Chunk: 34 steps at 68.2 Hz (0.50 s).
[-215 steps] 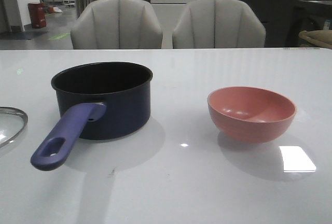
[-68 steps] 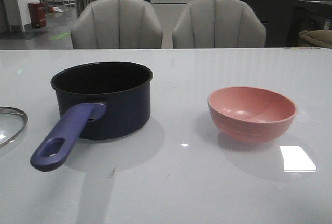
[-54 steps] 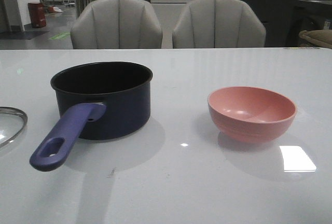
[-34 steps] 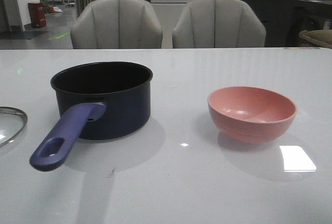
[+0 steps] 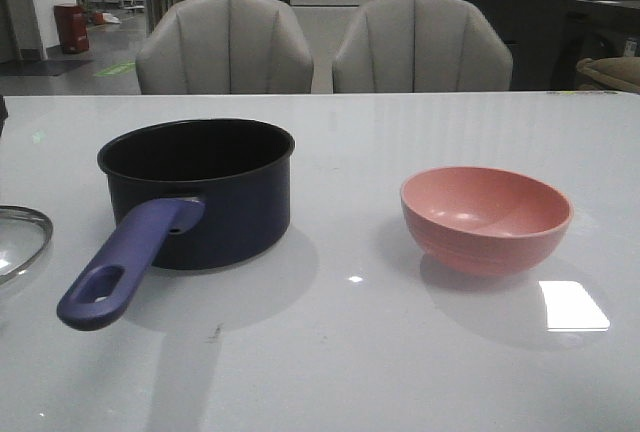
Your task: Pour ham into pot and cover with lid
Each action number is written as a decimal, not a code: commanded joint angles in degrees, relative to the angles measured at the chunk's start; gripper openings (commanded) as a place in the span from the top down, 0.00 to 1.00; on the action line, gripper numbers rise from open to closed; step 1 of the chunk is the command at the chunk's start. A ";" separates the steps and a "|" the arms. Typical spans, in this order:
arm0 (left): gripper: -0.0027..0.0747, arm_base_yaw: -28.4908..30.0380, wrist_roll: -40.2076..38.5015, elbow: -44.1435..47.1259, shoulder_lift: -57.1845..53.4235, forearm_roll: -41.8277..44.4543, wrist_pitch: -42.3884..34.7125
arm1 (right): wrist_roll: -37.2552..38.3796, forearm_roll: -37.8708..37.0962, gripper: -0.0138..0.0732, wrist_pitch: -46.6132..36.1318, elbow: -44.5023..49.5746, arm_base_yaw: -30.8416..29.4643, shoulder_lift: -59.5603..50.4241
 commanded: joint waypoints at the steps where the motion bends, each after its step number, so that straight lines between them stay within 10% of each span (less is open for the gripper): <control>1: 0.12 0.39 -0.05 -1.74 -1.01 -1.23 -0.37 | -0.30 0.37 0.66 -3.95 -1.59 0.03 0.53; 34: 0.15 0.53 -0.05 -2.76 1.89 -3.02 -1.64 | -0.30 0.37 0.66 -3.95 -1.59 0.03 0.53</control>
